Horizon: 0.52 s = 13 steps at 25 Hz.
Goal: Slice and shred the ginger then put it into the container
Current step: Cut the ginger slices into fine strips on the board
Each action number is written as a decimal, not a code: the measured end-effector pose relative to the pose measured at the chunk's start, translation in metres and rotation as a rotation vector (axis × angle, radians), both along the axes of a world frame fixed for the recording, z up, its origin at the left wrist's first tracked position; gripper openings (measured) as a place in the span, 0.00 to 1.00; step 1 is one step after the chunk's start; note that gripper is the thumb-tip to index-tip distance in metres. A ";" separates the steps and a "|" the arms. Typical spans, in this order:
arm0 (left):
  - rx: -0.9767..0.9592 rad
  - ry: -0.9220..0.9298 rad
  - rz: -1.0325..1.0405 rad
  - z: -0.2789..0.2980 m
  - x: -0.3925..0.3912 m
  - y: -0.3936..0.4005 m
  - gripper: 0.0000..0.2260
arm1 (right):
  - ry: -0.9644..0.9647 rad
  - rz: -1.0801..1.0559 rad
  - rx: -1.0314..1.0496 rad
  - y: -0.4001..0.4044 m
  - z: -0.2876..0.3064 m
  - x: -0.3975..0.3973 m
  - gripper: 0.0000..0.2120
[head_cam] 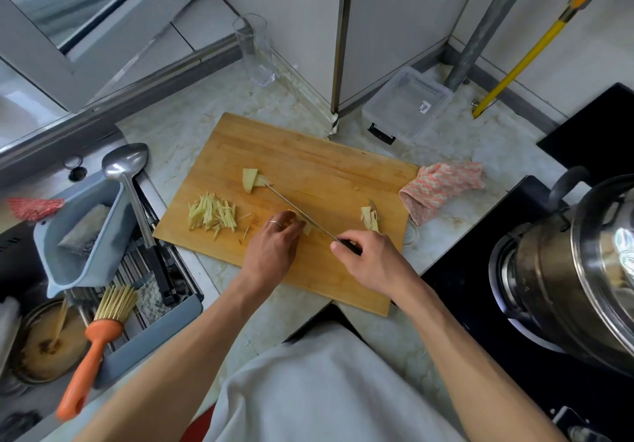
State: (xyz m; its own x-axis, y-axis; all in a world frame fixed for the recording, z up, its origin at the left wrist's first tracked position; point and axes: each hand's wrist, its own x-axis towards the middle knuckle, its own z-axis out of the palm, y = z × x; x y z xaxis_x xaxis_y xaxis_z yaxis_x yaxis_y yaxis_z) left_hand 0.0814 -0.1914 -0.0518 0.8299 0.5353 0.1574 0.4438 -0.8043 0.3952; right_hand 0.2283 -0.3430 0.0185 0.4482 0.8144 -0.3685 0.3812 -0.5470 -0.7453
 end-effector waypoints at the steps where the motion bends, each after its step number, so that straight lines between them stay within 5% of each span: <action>1: -0.004 -0.004 0.003 0.000 0.000 -0.001 0.15 | -0.002 -0.009 0.002 0.000 0.000 0.001 0.15; 7: 0.077 0.039 -0.087 -0.002 0.001 0.002 0.21 | -0.024 -0.022 0.001 0.005 0.002 0.008 0.16; 13: 0.007 -0.005 -0.113 -0.003 -0.003 0.010 0.17 | 0.006 -0.013 -0.011 0.006 0.000 0.009 0.16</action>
State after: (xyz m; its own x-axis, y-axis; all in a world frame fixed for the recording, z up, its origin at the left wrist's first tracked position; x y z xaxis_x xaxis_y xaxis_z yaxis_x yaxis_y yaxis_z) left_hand 0.0787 -0.1809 -0.0543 0.8840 0.4374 0.1650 0.3485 -0.8519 0.3909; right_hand 0.2371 -0.3368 0.0185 0.4563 0.8045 -0.3802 0.3694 -0.5600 -0.7416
